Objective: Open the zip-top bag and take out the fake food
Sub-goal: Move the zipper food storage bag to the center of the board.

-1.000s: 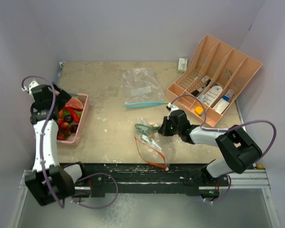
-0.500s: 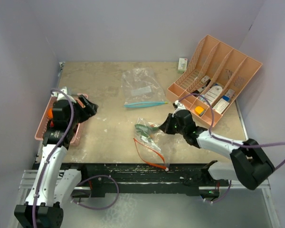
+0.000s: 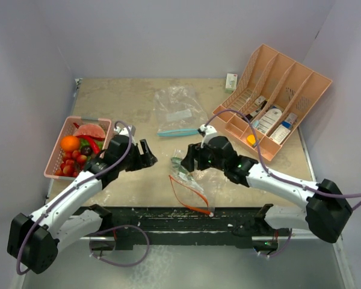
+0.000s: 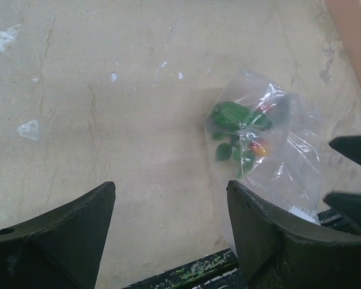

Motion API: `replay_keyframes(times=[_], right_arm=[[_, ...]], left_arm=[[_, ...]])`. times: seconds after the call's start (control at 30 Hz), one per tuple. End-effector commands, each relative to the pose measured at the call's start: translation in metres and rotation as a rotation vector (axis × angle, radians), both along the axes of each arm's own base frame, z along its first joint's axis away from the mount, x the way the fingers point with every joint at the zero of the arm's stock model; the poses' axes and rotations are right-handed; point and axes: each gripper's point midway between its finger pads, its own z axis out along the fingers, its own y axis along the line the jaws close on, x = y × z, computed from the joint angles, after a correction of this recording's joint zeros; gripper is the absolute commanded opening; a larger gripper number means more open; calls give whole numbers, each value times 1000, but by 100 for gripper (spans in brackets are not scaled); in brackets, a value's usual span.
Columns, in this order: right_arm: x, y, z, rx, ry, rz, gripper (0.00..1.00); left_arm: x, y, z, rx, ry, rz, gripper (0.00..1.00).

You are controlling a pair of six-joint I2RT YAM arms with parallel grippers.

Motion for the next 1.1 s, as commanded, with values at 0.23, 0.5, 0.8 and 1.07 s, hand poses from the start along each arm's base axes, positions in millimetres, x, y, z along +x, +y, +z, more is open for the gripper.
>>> replay_keyframes(times=[0.23, 0.5, 0.8, 1.07], right_arm=[[-65, 27, -13, -189, -60, 226, 75], [-69, 38, -23, -210, -54, 197, 32], [-32, 84, -13, -228, -81, 170, 0], [47, 106, -2, -107, -32, 15, 0]], left_arm=[[20, 31, 14, 84, -24, 118, 81], [21, 39, 8, 14, 6, 126, 82], [-1, 50, 16, 31, -12, 130, 83], [-21, 46, 14, -50, -11, 133, 82]])
